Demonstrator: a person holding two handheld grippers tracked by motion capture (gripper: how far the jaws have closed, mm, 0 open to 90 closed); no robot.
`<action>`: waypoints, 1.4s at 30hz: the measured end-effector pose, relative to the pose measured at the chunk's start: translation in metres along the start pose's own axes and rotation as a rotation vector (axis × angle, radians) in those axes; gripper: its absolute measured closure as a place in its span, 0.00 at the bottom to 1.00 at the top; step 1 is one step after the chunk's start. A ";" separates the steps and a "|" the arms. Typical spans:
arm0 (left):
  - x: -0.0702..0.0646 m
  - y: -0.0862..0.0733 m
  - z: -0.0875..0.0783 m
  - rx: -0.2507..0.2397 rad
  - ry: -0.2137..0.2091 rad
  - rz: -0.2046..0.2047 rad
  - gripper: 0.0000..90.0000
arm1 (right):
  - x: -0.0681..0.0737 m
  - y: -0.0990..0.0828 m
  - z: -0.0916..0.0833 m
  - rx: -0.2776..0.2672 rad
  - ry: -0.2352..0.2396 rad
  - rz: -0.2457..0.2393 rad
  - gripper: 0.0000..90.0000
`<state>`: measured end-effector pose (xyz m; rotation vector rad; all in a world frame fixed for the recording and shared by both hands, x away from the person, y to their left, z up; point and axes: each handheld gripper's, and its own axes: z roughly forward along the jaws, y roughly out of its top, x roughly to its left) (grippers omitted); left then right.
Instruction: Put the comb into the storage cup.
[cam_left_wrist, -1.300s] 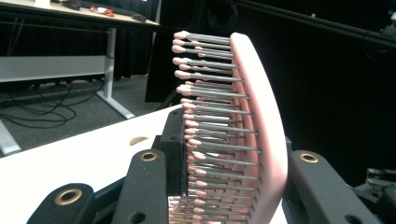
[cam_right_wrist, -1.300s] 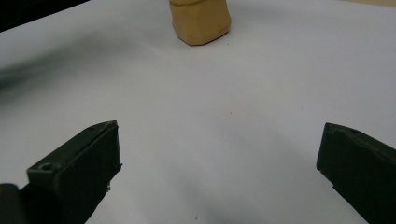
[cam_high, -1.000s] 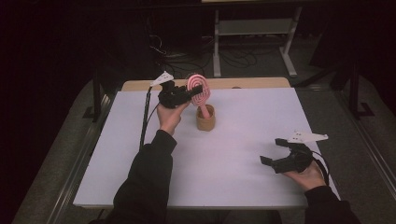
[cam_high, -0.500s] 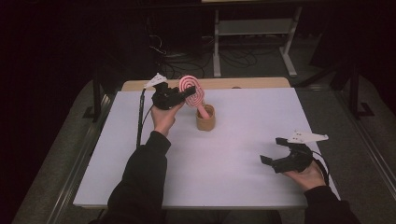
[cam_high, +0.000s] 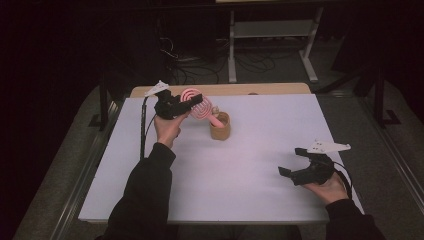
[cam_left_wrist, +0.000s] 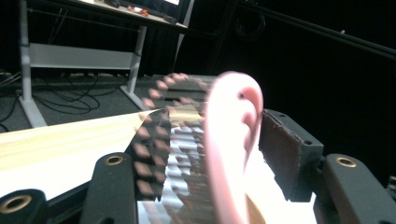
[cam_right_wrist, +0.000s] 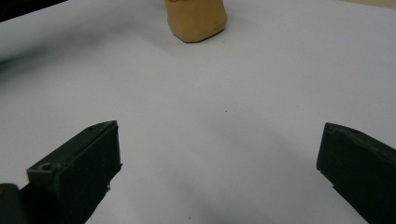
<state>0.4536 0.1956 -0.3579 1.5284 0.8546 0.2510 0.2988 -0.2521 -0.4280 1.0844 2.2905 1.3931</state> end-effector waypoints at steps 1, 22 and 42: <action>0.000 0.000 -0.002 0.004 0.009 0.008 0.47 | 0.000 0.000 0.000 0.000 0.002 0.000 0.00; 0.003 -0.009 -0.046 0.071 -0.018 0.063 0.00 | 0.002 0.001 0.002 0.003 0.004 -0.009 0.00; -0.005 -0.022 -0.076 0.119 0.004 0.144 0.00 | 0.003 0.000 0.002 0.008 0.001 -0.014 0.00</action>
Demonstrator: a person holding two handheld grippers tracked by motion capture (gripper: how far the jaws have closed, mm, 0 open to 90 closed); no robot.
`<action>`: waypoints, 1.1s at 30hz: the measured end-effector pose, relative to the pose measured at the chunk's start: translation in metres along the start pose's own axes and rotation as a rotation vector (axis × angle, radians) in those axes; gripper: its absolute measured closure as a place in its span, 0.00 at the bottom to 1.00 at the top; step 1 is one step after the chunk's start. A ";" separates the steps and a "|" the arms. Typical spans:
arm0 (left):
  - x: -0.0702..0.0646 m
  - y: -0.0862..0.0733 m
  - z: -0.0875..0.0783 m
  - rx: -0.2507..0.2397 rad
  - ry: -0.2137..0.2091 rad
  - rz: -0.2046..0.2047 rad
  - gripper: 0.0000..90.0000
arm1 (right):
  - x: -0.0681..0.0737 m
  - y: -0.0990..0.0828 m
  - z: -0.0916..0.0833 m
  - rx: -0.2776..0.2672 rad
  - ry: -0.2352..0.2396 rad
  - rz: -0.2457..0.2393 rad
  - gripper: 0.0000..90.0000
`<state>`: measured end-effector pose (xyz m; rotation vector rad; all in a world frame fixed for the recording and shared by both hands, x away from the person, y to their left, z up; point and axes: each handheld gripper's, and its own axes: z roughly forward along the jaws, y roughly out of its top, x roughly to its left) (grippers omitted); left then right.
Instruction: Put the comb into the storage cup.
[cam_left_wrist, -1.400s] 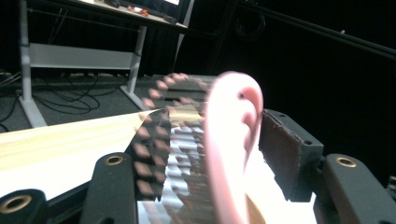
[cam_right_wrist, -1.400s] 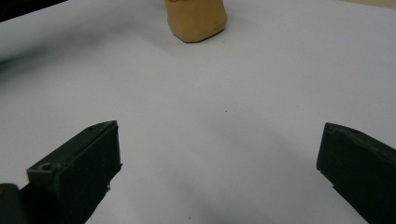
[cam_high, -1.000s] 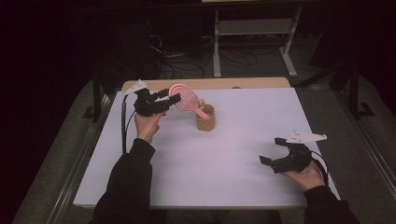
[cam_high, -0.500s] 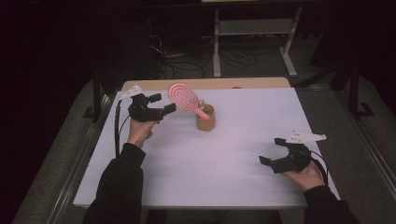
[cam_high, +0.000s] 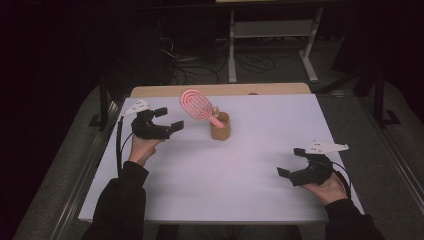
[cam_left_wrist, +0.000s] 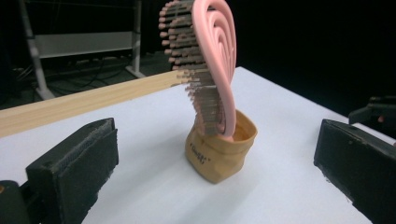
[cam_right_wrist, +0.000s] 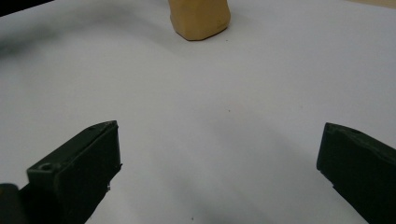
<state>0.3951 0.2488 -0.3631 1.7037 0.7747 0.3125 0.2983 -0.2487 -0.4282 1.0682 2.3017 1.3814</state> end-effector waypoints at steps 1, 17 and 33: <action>0.000 -0.001 -0.001 0.004 0.001 -0.001 0.00 | 0.000 0.000 0.000 -0.001 0.000 0.000 0.00; -0.003 -0.021 -0.023 -0.006 0.011 -0.024 0.00 | 0.000 0.000 -0.001 -0.005 -0.002 -0.003 0.00; -0.009 -0.039 -0.042 -0.009 0.030 -0.012 0.00 | -0.001 -0.001 -0.002 -0.006 -0.004 0.004 0.00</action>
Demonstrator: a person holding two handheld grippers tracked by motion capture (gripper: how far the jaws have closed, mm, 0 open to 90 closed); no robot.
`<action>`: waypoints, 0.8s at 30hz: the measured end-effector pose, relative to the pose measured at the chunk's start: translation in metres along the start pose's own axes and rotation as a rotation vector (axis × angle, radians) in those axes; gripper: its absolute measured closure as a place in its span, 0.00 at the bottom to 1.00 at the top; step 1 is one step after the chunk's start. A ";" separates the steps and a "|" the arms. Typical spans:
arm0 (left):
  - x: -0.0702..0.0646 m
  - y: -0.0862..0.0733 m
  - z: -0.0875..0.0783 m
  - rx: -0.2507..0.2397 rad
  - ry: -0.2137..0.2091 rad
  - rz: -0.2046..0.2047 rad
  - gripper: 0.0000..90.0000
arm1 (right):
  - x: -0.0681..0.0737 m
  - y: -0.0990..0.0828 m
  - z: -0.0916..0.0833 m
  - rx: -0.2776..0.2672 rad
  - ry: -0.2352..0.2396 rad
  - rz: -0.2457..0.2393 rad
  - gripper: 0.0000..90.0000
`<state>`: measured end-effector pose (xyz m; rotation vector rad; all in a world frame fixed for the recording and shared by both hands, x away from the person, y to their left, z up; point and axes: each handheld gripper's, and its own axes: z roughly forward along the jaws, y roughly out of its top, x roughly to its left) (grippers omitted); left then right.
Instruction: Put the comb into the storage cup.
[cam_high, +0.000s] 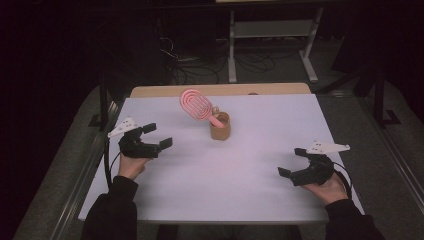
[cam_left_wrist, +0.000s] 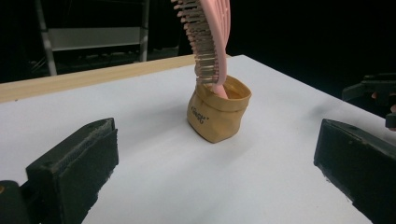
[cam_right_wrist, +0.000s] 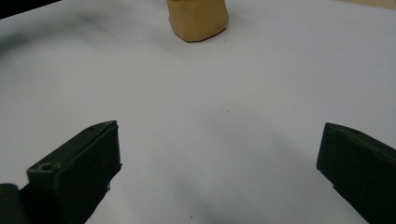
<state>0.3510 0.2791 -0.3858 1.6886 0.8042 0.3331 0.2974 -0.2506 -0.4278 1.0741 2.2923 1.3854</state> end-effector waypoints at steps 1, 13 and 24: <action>0.000 -0.002 -0.001 0.004 -0.001 0.000 0.00 | 0.000 0.000 0.000 0.000 0.001 0.000 0.00; 0.004 -0.019 -0.019 -0.016 0.034 0.007 0.00 | -0.001 -0.001 0.001 0.006 0.004 0.002 0.00; 0.004 -0.040 -0.040 -0.051 0.081 0.022 0.00 | -0.001 -0.002 0.000 0.006 0.004 0.010 0.00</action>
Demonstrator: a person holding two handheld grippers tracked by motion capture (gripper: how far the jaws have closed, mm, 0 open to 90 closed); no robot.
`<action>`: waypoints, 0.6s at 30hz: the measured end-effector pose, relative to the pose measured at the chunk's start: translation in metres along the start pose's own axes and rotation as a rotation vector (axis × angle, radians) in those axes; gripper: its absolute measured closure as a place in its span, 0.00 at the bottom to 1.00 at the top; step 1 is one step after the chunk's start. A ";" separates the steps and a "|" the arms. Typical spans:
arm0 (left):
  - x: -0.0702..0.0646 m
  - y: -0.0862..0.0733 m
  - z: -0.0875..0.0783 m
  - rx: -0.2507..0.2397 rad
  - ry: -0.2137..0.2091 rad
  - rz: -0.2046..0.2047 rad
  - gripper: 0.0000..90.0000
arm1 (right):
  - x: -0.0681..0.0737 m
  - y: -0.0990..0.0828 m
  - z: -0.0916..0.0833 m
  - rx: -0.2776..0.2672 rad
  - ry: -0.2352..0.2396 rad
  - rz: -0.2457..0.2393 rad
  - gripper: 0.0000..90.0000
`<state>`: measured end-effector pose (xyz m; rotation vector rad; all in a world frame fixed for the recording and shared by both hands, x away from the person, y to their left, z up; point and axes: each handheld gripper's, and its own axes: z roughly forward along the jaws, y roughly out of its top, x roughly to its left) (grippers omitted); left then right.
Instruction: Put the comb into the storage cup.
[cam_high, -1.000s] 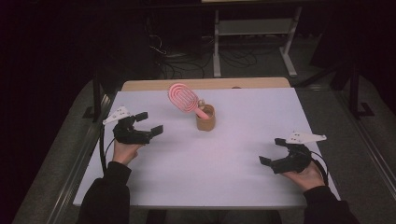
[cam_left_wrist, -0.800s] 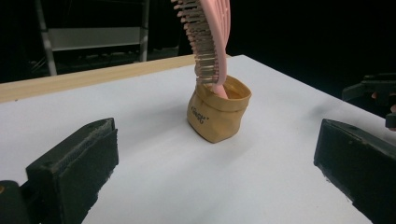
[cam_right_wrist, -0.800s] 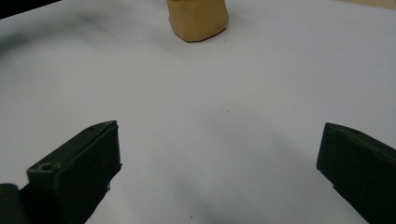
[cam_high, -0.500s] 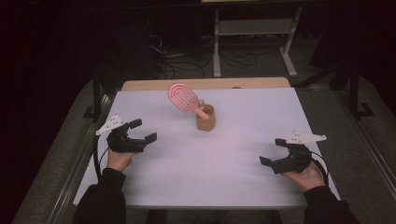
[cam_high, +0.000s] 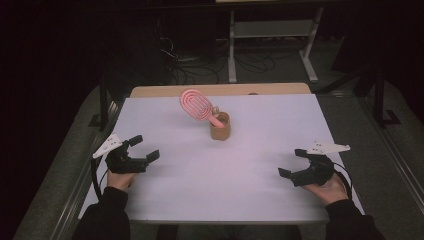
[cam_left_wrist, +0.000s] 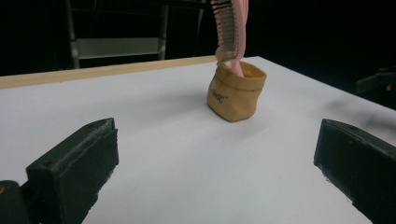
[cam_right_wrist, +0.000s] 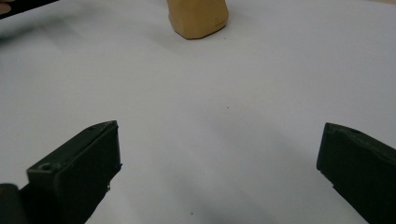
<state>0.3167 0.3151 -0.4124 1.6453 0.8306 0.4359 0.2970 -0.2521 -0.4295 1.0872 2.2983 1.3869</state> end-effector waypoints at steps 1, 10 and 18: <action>0.000 0.000 0.000 0.000 0.000 0.000 0.00 | 0.000 0.000 0.000 -0.001 0.000 0.000 0.00; -0.003 -0.010 -0.011 0.011 0.034 0.032 0.00 | -0.001 -0.002 0.000 0.004 -0.004 0.007 0.00; -0.004 -0.014 -0.018 0.031 0.041 0.076 0.00 | -0.003 -0.003 -0.002 -0.004 -0.016 0.017 0.00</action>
